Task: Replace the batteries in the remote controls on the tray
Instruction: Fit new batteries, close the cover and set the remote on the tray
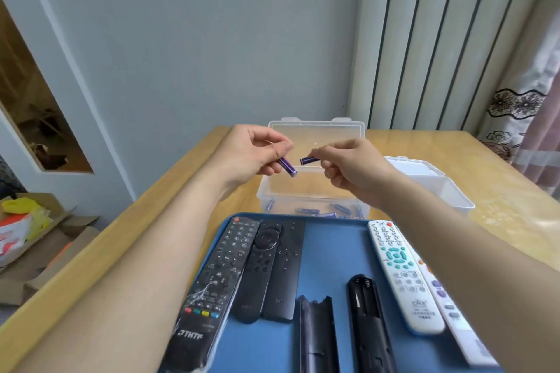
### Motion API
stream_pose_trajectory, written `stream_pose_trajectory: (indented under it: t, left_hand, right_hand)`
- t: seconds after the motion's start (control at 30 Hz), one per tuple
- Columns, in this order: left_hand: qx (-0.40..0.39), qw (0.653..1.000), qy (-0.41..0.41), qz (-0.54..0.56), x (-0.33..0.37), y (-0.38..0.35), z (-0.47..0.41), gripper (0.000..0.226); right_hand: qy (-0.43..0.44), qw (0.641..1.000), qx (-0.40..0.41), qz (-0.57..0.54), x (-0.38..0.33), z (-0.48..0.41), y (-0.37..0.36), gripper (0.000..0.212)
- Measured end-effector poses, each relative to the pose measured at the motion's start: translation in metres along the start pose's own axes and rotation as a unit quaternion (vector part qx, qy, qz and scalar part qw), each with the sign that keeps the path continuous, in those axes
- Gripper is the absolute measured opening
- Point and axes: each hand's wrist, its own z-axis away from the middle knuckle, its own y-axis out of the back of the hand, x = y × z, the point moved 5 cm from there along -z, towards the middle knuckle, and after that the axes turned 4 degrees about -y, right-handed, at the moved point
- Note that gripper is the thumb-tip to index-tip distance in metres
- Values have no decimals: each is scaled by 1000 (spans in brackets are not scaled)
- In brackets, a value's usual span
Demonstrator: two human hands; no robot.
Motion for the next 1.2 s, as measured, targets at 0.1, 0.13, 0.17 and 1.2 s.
stream_pose_trajectory:
  t: [0.1,0.13,0.17,1.2]
  left_hand:
    - [-16,1000,-4,10,9,-24,26,3]
    - [-21,1000,-9,6,11,-30,33,4]
    - [-24,1000,-13,3,13,-36,40,6]
    - [25,965,72,-252,-17,-74,104,40]
  right_hand:
    - [-37,991,-64,-109,-1,36,-3,7]
    - [-48,987,-70,-138,1,45,-3,6]
    - [-54,983,-69,-162,3,53,-1,4]
    - [89,799,16,594,42,172,11,34]
